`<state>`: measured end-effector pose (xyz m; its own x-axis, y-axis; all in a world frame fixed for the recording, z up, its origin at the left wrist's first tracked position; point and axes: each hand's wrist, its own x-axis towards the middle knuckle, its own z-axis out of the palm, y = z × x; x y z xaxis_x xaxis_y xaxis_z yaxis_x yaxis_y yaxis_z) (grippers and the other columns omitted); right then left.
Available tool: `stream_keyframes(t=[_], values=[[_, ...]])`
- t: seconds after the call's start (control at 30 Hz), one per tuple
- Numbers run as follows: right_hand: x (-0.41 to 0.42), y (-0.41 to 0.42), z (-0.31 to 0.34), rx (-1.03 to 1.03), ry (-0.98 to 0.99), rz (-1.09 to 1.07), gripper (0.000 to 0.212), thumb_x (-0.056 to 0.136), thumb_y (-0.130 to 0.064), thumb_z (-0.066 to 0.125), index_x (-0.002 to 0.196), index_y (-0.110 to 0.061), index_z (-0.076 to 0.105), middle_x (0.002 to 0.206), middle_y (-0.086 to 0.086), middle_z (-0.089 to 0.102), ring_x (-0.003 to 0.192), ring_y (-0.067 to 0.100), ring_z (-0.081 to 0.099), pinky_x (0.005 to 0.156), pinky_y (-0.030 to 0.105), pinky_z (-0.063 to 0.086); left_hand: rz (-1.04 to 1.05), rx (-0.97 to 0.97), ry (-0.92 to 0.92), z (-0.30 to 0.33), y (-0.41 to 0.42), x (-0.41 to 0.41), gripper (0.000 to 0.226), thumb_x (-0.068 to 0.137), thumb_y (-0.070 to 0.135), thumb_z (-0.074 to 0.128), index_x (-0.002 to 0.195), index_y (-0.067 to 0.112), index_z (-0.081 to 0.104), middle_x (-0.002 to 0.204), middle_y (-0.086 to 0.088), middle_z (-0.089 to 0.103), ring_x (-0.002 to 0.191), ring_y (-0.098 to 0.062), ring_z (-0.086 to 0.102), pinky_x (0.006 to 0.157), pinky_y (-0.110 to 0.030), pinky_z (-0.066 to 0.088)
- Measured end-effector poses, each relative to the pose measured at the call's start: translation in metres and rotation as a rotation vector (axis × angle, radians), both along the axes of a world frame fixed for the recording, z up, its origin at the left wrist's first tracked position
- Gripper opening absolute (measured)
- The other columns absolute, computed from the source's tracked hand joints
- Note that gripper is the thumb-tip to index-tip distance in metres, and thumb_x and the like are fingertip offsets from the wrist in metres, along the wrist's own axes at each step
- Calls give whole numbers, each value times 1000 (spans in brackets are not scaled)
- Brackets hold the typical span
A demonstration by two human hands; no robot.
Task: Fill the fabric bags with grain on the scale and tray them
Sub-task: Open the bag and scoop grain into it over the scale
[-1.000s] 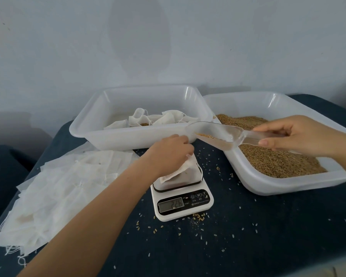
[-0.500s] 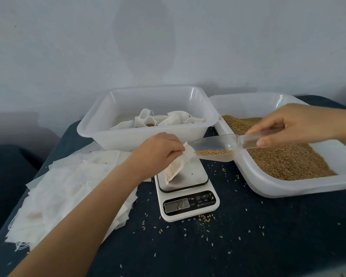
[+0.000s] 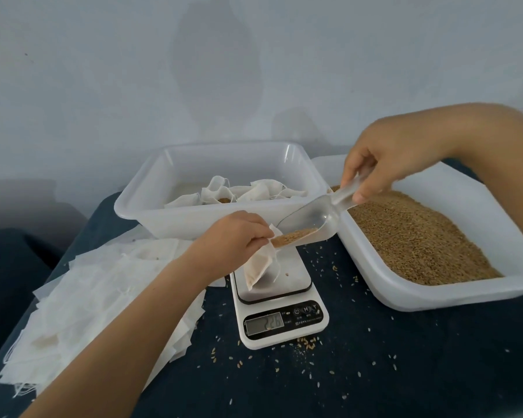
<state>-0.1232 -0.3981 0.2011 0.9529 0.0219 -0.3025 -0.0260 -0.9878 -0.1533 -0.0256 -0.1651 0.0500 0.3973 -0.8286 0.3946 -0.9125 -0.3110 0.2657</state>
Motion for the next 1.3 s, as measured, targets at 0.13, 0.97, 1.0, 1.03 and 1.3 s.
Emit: stream_keyframes(t=[0.13,0.97,1.0,1.03,1.3], values=[[14,8,4,-62,3,-17,20,75,-40,77,92,-33,71,79,-4,72,60,1,65,45,9,42,4,10,-6,0,0,3,18,89,12,60,103,12,72,101,-1,69,94,-16,59,85,-16,36],[9,10,38,-109,21,-40,23,76,-42,74,95,-32,67,64,-18,69,56,-5,62,55,15,42,112,-98,61,-2,2,3,11,87,17,64,89,10,72,88,6,68,84,-9,57,79,-18,41],[1,-3,32,-34,10,-62,27,75,-45,72,98,-32,67,67,-19,69,58,-6,62,59,16,42,124,-103,60,-3,2,3,10,87,18,64,89,12,72,88,8,67,84,-8,57,79,-19,42],[-8,-17,23,49,-13,-91,33,72,-49,69,100,-33,66,71,-18,70,58,-5,62,60,17,42,137,-113,63,-5,2,4,10,86,20,64,91,14,72,88,9,67,83,-7,57,78,-20,42],[-38,-100,-110,230,-223,-582,27,93,-46,54,96,-20,62,87,1,67,74,12,62,65,26,48,119,-131,136,-23,-21,-1,10,86,21,64,93,18,72,86,12,65,84,-7,54,76,-13,39]])
